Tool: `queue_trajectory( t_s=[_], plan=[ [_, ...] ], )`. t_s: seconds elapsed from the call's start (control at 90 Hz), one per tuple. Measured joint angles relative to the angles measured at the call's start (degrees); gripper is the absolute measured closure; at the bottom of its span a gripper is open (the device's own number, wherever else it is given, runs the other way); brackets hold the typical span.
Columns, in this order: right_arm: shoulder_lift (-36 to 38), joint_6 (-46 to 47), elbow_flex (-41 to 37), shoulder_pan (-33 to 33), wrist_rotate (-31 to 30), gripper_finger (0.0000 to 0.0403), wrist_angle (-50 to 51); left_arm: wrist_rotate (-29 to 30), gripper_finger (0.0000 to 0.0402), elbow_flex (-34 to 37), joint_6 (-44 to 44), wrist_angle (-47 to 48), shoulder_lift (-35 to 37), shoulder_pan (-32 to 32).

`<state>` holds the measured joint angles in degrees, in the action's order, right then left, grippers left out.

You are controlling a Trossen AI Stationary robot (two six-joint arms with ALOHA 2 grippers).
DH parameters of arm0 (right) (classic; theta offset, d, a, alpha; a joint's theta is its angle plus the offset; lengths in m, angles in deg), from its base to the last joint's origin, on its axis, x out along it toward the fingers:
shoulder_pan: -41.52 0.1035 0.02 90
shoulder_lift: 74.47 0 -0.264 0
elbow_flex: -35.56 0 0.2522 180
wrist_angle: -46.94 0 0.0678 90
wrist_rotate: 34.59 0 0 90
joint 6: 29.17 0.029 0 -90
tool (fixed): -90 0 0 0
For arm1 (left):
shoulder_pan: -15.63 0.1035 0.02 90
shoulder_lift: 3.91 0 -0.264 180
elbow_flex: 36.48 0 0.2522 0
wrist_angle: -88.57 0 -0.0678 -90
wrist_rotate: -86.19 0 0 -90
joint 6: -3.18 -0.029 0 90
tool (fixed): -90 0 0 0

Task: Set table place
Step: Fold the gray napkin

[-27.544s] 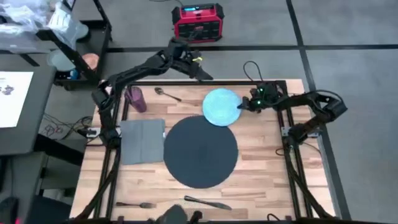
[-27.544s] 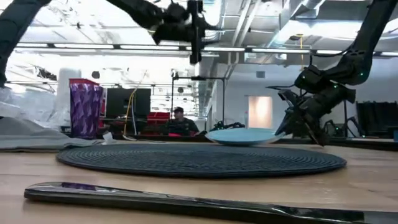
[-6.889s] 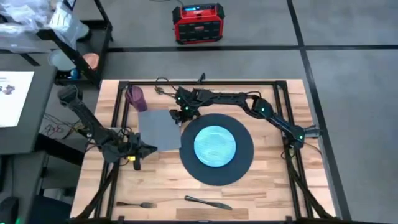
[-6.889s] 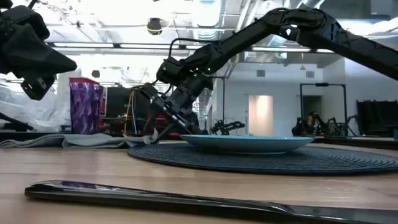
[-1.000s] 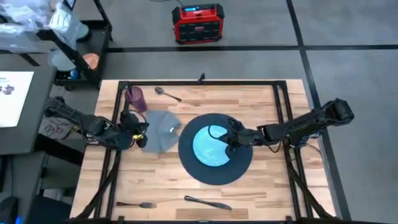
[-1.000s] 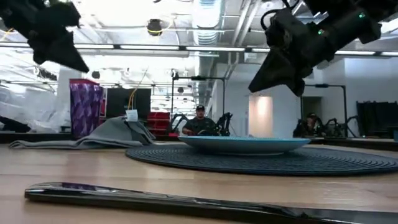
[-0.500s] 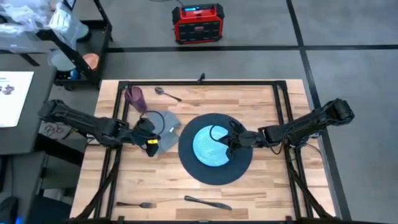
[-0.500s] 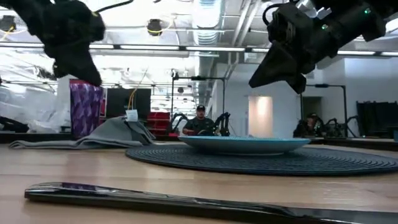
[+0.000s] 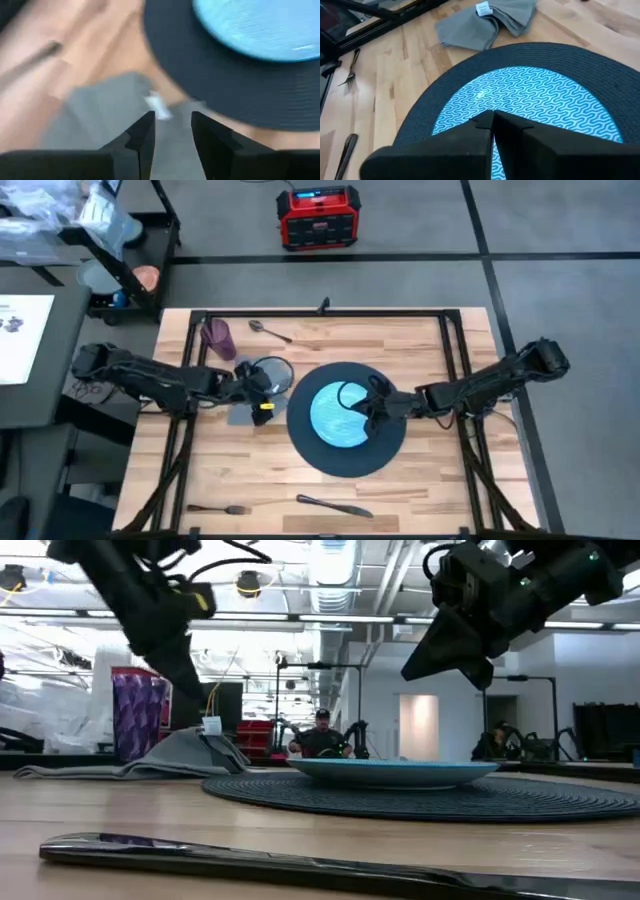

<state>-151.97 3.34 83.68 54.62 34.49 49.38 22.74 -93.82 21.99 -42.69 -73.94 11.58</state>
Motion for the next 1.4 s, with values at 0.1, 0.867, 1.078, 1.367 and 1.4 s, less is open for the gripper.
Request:
queue_trajectory(
  t_s=[0.1, 0.867, 1.078, 1.367, 1.4],
  plan=[
    [0.0, 0.0, 0.0, 0.0, 0.0, 0.0403, 0.1, 0.4, 0.0294, -4.5, -2.1, 7.0, -4.8, 1.7],
    [0.0, 0.0, 0.0, 0.0, 0.1, 0.0403, 0.1, -7.3, 0.0295, -9.2, -4.2, 12.3, -10.7, 1.3],
    [0.0, 0.0, 0.0, 0.0, 0.1, 0.0403, 0.1, -7.0, 0.0295, -5.3, -4.6, 10.7, -10.7, 2.5],
    [0.0, 0.0, 0.0, 0.0, 0.1, 0.0403, 0.1, -4.1, 0.0295, -5.0, -9.1, 6.3, -10.7, 4.3],
    [0.0, 0.0, 0.0, 0.0, 0.1, 0.0403, 0.1, -4.1, 0.0295, -5.0, -9.1, 6.3, -10.7, 4.9]
  ],
)
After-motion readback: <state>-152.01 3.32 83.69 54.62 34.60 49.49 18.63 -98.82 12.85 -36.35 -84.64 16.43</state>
